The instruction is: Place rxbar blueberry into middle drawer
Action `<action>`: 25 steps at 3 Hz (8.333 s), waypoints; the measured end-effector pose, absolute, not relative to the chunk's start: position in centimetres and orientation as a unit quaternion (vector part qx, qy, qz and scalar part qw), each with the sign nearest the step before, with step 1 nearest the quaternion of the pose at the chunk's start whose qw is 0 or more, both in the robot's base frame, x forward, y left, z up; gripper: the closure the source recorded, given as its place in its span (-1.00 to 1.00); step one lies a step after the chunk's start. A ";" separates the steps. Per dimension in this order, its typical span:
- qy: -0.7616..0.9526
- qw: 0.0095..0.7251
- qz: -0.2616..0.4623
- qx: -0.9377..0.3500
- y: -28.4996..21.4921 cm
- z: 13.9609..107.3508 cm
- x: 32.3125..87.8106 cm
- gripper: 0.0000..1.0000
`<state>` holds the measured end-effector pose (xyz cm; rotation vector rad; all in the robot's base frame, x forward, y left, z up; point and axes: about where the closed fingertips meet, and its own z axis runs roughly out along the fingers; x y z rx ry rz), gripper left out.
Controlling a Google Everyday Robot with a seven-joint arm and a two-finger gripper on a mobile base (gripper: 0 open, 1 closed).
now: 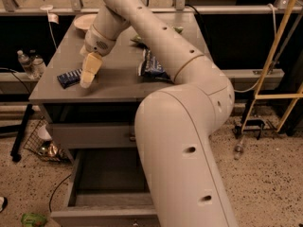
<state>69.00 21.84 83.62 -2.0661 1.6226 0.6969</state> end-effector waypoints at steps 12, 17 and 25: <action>0.632 0.245 0.239 -0.695 9.0 85.6 55.5 1.00; 0.721 0.238 0.283 -0.586 3.2 69.1 49.6 1.00; 0.842 0.202 0.277 -0.416 -0.9 46.4 50.9 0.94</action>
Offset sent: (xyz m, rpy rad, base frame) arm 0.0092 -0.0060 -0.0110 -0.0041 -0.0529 -0.0302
